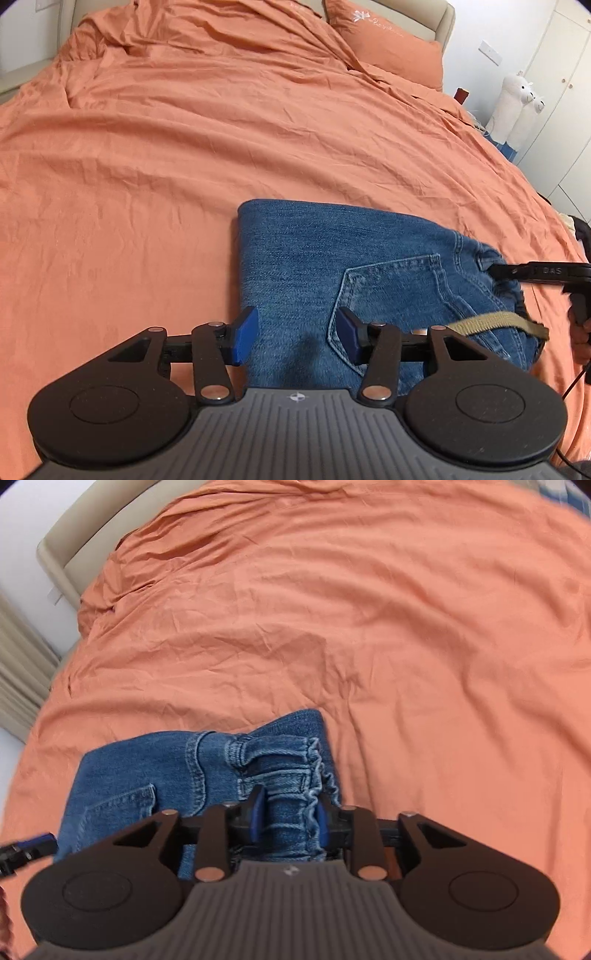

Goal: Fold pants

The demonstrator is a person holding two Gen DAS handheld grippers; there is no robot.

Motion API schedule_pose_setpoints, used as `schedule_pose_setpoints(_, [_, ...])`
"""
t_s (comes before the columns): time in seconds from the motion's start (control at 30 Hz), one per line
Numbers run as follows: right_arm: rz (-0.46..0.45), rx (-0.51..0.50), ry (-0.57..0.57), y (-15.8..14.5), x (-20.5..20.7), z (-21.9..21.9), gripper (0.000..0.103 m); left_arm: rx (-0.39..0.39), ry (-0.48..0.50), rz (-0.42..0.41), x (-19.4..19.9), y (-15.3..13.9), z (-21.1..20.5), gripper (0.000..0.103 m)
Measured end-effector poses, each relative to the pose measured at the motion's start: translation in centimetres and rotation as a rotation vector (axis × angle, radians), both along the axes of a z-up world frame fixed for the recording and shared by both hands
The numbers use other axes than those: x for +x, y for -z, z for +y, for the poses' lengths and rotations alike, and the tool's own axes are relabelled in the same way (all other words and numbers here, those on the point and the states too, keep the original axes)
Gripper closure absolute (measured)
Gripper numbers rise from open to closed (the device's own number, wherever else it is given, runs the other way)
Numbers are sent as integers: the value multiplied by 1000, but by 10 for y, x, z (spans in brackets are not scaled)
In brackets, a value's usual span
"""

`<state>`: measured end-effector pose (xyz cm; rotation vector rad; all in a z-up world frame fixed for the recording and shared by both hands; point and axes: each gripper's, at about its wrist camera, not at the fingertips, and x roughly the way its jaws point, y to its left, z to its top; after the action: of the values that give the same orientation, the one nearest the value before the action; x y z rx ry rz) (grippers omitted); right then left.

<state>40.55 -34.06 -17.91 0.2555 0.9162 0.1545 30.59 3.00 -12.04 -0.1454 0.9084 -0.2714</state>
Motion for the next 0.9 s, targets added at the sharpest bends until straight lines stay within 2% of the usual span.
schedule_pose_setpoints(0.07, [-92,-119,-50,-18,-21,11,73,20,31,-18,-15,-11,1,46])
schedule_pose_setpoints(0.13, [-156,-165,-81,-31,-45,16,72,54,70,-36,-33,-21,0,46])
schedule_pose_setpoints(0.23, [-196,-132,-112,-42,-78,18,74,114,135,-61,-63,-33,-4,46])
schedule_pose_setpoints(0.37, [-198,-116,-93,-42,-109,23,73,223,215,-91,-106,-36,-12,44])
schedule_pose_setpoints(0.53, [-165,-52,37,-16,-123,26,73,306,264,-38,-136,-13,-25,44])
schedule_pose_setpoints(0.7, [-179,-29,84,4,-125,28,73,427,234,-44,-139,12,-33,44])
schedule_pose_setpoints(0.73, [-177,-27,82,7,-125,27,73,447,232,-37,-138,16,-33,47])
schedule_pose_setpoints(0.77, [-177,-22,83,10,-124,26,74,448,231,-31,-137,19,-32,58])
schedule_pose_setpoints(0.87, [-182,-1,81,18,-121,22,74,400,222,-19,-134,21,-26,82])
schedule_pose_setpoints(0.9, [-183,-8,78,19,-121,23,74,399,228,-28,-136,18,-28,86])
